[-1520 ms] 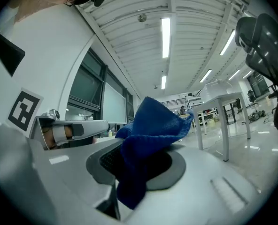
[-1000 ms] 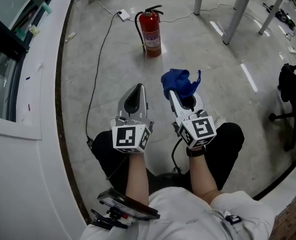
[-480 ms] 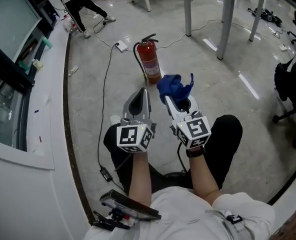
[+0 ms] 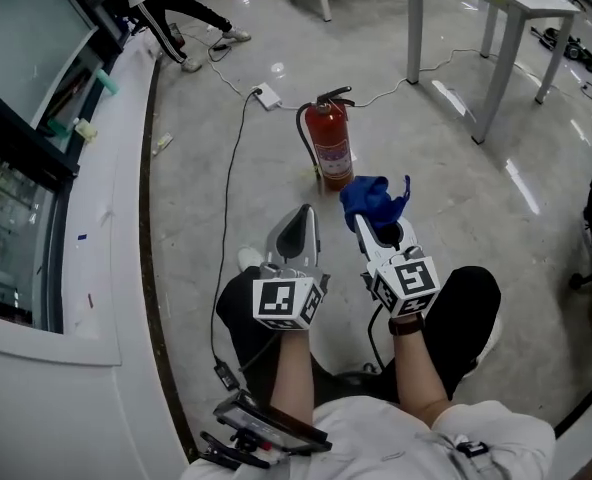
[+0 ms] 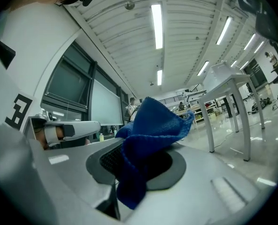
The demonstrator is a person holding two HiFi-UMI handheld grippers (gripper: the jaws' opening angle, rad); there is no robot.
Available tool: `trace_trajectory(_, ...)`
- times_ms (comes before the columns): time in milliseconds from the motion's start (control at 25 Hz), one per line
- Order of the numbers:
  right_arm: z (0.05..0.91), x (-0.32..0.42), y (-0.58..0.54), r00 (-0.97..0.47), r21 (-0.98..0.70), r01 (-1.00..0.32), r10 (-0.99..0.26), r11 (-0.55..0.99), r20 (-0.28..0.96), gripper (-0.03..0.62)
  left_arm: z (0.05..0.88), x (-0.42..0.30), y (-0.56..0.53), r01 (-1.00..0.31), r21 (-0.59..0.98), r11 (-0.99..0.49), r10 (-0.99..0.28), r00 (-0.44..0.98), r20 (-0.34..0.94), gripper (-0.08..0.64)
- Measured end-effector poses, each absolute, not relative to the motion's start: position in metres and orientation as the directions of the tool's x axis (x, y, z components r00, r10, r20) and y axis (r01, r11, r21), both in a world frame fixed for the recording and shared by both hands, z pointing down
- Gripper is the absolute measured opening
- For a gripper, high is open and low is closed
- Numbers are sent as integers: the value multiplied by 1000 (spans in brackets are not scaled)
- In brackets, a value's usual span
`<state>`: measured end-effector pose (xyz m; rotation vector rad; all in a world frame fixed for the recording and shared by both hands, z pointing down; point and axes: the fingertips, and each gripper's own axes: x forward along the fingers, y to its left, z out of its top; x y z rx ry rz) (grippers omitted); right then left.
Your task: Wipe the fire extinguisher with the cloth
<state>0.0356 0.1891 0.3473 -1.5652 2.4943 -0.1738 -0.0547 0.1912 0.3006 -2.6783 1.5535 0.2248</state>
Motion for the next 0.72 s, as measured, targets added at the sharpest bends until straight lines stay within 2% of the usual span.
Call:
trace_trajectory(160, 341, 34, 149, -395, -205, -889, -912, 409, -109, 104, 294, -64, 147, -860, 32, -510, -853, 500, -151, 0)
trace_trajectory(480, 307, 21, 77, -356, -88, -924, -922, 372, -152, 104, 262, -78, 63, -822, -6, -569, -801, 556, -221, 0)
trace_trajectory(720, 304, 7, 18, -293, -35, -954, -952, 297, -90, 104, 254, -107, 11, -811, -11, -585, -787, 571, -232, 0)
